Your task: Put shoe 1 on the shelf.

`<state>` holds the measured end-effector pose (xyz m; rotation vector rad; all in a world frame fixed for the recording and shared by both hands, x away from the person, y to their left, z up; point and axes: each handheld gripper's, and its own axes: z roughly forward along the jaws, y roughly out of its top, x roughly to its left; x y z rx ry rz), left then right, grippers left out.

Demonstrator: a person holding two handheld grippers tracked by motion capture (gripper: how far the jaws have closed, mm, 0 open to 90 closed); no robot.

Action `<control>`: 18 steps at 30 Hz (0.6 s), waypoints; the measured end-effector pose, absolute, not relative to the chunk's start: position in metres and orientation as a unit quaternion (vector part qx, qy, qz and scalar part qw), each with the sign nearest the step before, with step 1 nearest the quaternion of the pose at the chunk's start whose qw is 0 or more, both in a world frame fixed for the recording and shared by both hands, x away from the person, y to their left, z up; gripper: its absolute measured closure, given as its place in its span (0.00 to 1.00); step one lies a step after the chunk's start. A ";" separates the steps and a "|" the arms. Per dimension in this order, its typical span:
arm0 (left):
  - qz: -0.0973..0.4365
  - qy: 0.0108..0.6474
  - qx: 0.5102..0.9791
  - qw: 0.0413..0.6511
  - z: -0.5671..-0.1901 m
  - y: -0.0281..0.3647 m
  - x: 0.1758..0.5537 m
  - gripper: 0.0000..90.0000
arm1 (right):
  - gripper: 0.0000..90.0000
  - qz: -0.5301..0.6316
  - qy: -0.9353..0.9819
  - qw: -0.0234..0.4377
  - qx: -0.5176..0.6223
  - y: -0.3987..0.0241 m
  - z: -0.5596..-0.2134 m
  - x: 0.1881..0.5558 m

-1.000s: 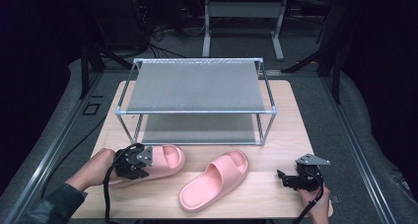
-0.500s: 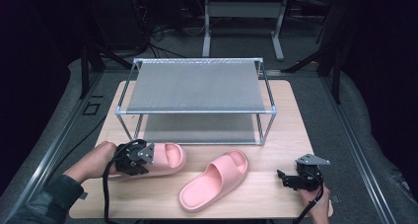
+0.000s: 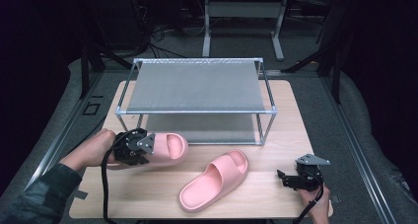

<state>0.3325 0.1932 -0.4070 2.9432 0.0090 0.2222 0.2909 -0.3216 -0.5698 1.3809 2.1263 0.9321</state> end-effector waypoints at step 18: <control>0.073 -0.009 0.993 0.093 -0.378 0.180 0.342 0.91 | 0.14 0.336 0.768 0.218 0.499 -0.322 -0.570 0.291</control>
